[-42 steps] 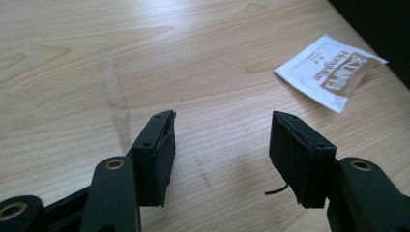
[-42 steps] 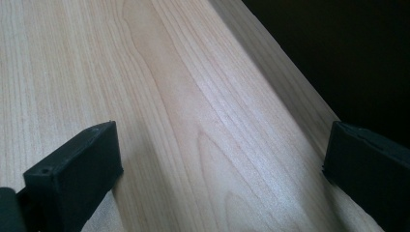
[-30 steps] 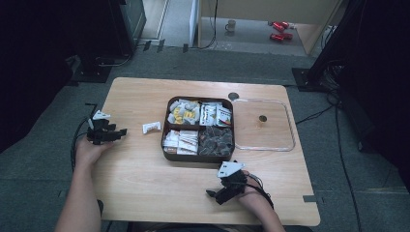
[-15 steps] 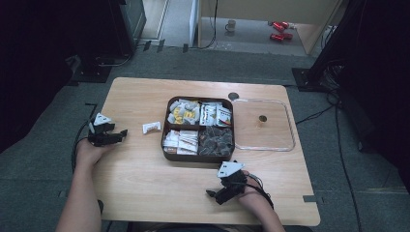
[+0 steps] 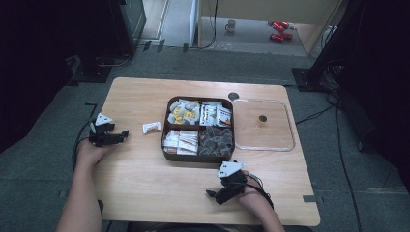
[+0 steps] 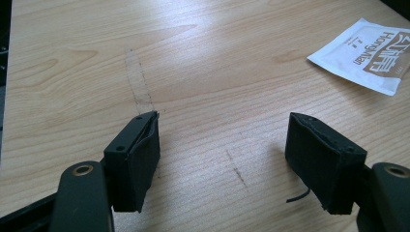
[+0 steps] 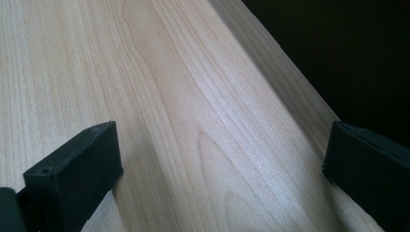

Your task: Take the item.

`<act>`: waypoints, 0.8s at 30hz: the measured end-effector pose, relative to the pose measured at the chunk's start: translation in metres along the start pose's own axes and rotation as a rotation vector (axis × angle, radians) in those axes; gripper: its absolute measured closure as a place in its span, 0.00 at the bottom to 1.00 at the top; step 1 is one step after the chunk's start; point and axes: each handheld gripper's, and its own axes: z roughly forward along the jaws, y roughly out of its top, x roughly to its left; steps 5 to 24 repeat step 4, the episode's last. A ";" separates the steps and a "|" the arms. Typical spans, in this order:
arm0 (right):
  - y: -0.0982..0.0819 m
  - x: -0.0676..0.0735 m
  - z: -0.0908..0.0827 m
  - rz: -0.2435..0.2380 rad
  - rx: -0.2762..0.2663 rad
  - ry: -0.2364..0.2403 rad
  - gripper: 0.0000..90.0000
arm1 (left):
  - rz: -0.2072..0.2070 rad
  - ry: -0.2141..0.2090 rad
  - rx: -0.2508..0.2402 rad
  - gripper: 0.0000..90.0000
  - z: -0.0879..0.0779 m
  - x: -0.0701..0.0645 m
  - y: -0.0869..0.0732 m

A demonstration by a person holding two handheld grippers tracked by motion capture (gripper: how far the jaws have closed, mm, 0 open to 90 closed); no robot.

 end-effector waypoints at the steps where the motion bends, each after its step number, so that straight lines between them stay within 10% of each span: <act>1: 0.000 0.000 0.000 0.000 0.000 0.000 0.00 | 0.000 0.000 0.000 0.32 0.000 0.000 0.000; 24: 0.000 0.000 0.000 0.000 0.000 0.000 0.00 | -0.006 0.007 0.005 0.28 0.001 -0.002 0.001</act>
